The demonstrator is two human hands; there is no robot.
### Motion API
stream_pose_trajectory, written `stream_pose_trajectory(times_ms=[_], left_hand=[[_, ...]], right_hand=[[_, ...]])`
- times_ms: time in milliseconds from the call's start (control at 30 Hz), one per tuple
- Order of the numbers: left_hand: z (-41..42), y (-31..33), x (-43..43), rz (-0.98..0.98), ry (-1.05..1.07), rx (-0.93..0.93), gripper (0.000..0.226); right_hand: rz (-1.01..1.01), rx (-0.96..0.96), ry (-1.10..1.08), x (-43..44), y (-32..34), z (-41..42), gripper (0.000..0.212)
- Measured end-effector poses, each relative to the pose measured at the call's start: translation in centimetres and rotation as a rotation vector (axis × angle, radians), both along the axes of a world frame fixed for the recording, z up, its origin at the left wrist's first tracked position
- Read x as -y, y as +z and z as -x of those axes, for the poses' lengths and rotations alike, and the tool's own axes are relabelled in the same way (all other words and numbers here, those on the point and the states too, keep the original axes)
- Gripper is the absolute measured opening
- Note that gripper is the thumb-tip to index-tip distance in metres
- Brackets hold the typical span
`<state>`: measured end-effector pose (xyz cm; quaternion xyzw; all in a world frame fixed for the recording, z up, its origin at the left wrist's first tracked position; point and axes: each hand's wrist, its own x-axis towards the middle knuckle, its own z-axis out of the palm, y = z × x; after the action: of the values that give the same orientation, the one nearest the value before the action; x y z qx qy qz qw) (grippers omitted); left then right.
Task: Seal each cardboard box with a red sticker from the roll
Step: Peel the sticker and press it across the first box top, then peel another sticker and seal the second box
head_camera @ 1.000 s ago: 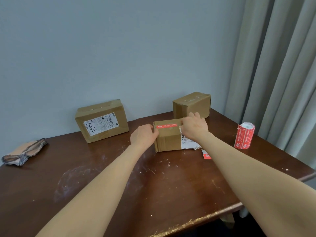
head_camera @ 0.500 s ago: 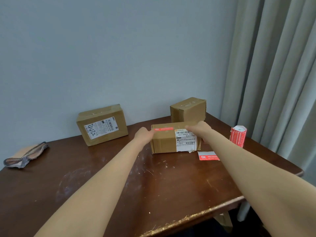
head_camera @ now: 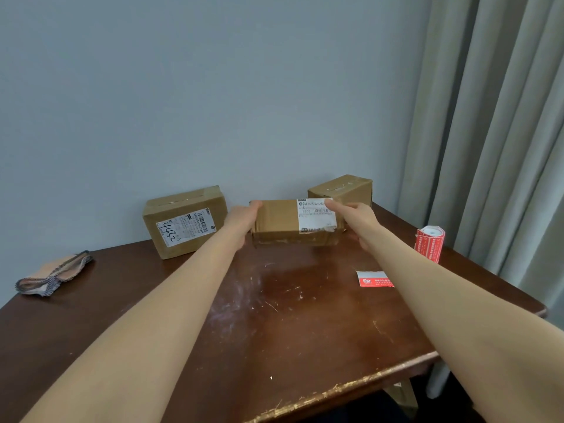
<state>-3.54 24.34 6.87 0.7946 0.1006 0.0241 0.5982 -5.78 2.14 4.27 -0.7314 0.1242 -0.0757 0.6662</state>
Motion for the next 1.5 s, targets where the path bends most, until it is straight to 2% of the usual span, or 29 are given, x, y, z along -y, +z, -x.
stream_pose_trajectory(times_ms=[67, 167, 367, 467, 533, 633, 767, 933, 1000, 1333, 1433, 1500], left_hand=[[-0.2, 0.3, -0.1, 0.018, 0.035, 0.026, 0.030], [-0.3, 0.6, 0.1, 0.061, 0.072, 0.050, 0.031], [-0.5, 0.0, 0.8, 0.093, 0.017, 0.003, 0.029], [-0.6, -0.7, 1.1, 0.104, -0.012, -0.026, 0.026], [-0.6, -1.1, 1.2, 0.090, -0.035, -0.034, 0.032], [-0.7, -1.9, 1.4, 0.054, -0.059, -0.077, 0.060], [-0.6, -2.6, 1.9, 0.018, -0.078, -0.101, 0.064], [-1.1, -3.4, 2.5, -0.034, -0.087, -0.097, 0.072], [-1.4, -3.6, 3.0, -0.063, -0.091, -0.085, 0.071], [-1.7, -4.2, 4.3, -0.236, -0.133, -0.058, 0.068], [-1.3, -4.0, 4.6, -0.448, -0.121, -0.010, 0.063], [-1.0, -3.9, 5.1, -0.631, -0.085, 0.103, 0.057]], right_hand=[[0.007, 0.030, 0.025, -0.2, 0.4, 0.0, 0.088], [0.031, 0.052, 0.039, 0.1, -0.1, -0.6, 0.077], [0.278, 0.026, -0.157, 0.3, -0.5, -0.5, 0.082], [0.253, -0.022, -0.176, 0.9, -0.9, -0.6, 0.078], [0.220, -0.044, -0.186, 1.4, -1.6, -0.9, 0.066], [0.239, -0.077, -0.190, 1.9, -2.3, -1.3, 0.049], [0.281, -0.112, -0.181, 1.9, -2.3, -1.8, 0.043], [0.317, -0.124, -0.148, 1.8, -2.5, -1.7, 0.020], [0.324, -0.131, -0.138, 1.7, -2.7, -1.6, 0.017], [0.414, -0.142, -0.128, 1.6, -3.4, -1.4, 0.026], [0.455, -0.126, -0.121, 1.9, -3.2, -0.8, 0.027], [0.528, -0.104, -0.118, 2.4, -3.0, 0.0, 0.022]])
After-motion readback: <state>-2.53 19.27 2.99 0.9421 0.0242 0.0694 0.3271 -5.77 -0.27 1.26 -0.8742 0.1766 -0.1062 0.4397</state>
